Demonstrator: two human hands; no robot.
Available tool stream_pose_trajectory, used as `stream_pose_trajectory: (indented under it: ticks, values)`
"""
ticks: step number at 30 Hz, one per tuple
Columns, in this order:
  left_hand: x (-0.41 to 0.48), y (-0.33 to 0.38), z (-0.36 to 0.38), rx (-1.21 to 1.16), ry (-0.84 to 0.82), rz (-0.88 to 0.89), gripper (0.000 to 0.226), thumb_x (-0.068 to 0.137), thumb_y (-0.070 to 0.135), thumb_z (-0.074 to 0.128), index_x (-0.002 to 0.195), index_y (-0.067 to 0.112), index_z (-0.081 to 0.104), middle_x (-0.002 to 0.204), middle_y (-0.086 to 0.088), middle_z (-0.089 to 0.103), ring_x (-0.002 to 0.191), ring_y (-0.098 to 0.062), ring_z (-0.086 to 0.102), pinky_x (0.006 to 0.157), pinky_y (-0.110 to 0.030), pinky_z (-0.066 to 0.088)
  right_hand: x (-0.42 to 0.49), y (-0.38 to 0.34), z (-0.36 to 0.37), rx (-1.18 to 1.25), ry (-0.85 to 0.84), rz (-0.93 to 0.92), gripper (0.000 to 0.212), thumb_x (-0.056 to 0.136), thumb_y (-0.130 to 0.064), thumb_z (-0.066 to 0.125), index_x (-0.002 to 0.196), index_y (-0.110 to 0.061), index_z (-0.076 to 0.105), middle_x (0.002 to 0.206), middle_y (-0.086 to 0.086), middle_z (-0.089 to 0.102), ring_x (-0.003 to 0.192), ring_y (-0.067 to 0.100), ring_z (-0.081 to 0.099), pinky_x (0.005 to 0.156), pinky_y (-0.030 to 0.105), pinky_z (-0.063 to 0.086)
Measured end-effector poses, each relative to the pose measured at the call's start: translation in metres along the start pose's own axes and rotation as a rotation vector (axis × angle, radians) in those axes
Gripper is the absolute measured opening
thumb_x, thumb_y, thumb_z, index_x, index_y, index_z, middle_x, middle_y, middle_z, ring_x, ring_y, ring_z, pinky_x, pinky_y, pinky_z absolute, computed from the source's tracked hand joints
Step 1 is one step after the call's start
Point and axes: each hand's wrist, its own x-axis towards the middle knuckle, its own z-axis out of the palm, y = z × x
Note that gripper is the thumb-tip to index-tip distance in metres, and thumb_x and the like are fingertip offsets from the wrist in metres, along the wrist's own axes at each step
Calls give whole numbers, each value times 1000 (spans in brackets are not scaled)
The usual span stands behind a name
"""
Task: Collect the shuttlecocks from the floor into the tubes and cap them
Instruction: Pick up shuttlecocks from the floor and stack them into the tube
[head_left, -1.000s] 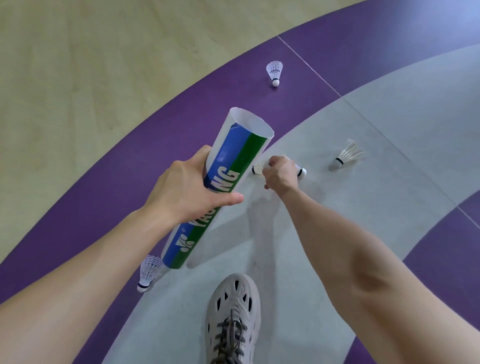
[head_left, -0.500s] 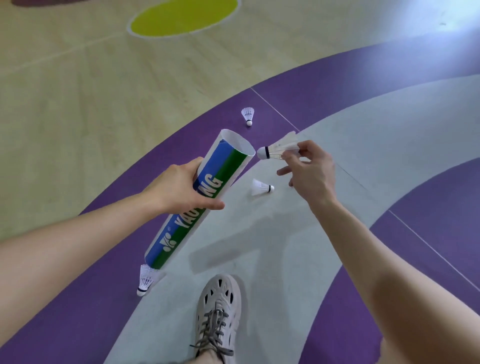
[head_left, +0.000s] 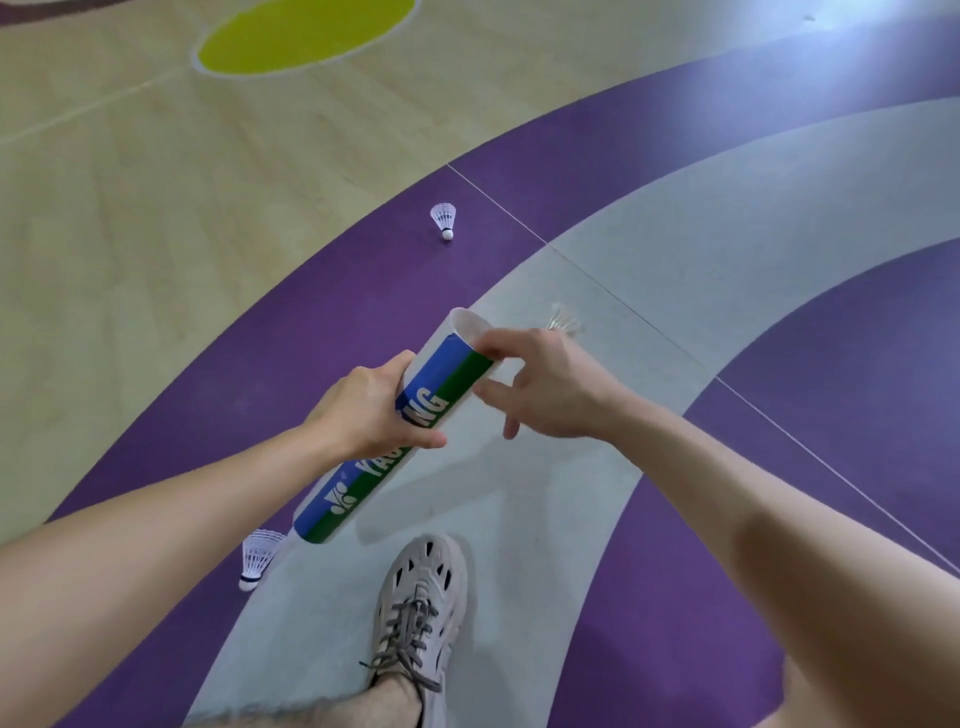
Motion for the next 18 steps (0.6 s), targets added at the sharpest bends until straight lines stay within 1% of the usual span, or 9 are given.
stream_pose_trajectory:
  ticks: [1, 3, 5, 8, 10, 12, 14, 17, 18]
  values:
    - [0, 1, 4, 18, 0, 10, 69, 67, 71, 92, 114, 44, 50, 93, 14, 75, 82, -11, 74, 75, -44, 66, -2, 0, 0, -20, -35, -7, 20, 99, -26, 63, 118, -26, 66, 114, -13, 71, 54, 10, 74, 66, 34, 62]
    - [0, 1, 8, 55, -5, 22, 71, 65, 75, 90, 114, 47, 47, 93, 13, 74, 81, -14, 74, 73, -44, 66, -4, -1, 0, -7, -20, -21, 20, 97, -26, 65, 116, -22, 65, 113, -12, 72, 53, 12, 74, 65, 37, 63]
    - [-1, 0, 8, 83, -4, 16, 71, 65, 75, 89, 114, 47, 47, 92, 13, 74, 80, -16, 73, 72, -44, 65, -1, -1, -1, 76, 15, -11, 17, 97, -26, 66, 112, -21, 68, 107, -14, 73, 55, 15, 75, 62, 34, 62]
    - [2, -5, -1, 108, 6, -11, 70, 67, 75, 89, 113, 45, 47, 93, 13, 74, 82, -17, 72, 72, -44, 65, 9, 7, -9, 263, 190, 71, 12, 98, -27, 66, 104, -22, 74, 105, -13, 75, 59, 19, 77, 50, 25, 48]
    - [7, -12, -12, 146, 0, -29, 69, 67, 75, 89, 112, 44, 47, 92, 14, 73, 81, -15, 71, 72, -43, 64, 18, 22, -14, 288, 294, 155, 10, 96, -24, 65, 97, -23, 74, 101, -14, 74, 61, 19, 78, 48, 26, 45]
    - [15, -17, -24, 210, -13, -25, 68, 66, 77, 87, 108, 46, 45, 87, 14, 72, 77, -13, 70, 70, -41, 63, 29, 46, -12, 235, 340, 252, 10, 96, -23, 62, 93, -23, 72, 97, -13, 74, 61, 16, 77, 52, 34, 54]
    - [28, -19, -30, 290, -24, -7, 67, 66, 79, 85, 105, 45, 43, 84, 14, 71, 74, -12, 69, 68, -38, 61, 40, 75, -4, 185, 335, 356, 12, 95, -19, 60, 92, -22, 71, 93, -9, 75, 59, 14, 77, 57, 41, 62]
    - [55, -18, -17, 371, -17, 7, 66, 68, 81, 81, 105, 43, 43, 81, 13, 68, 70, -11, 65, 63, -35, 56, 53, 118, 15, 118, 271, 478, 14, 92, -18, 58, 90, -22, 70, 89, 0, 78, 59, 14, 77, 53, 38, 64]
    - [66, -18, -8, 377, -1, 15, 66, 67, 81, 80, 105, 42, 43, 81, 13, 67, 69, -12, 65, 64, -35, 57, 57, 134, 21, 86, 259, 506, 13, 91, -20, 58, 88, -24, 70, 88, 0, 78, 61, 15, 77, 56, 40, 65]
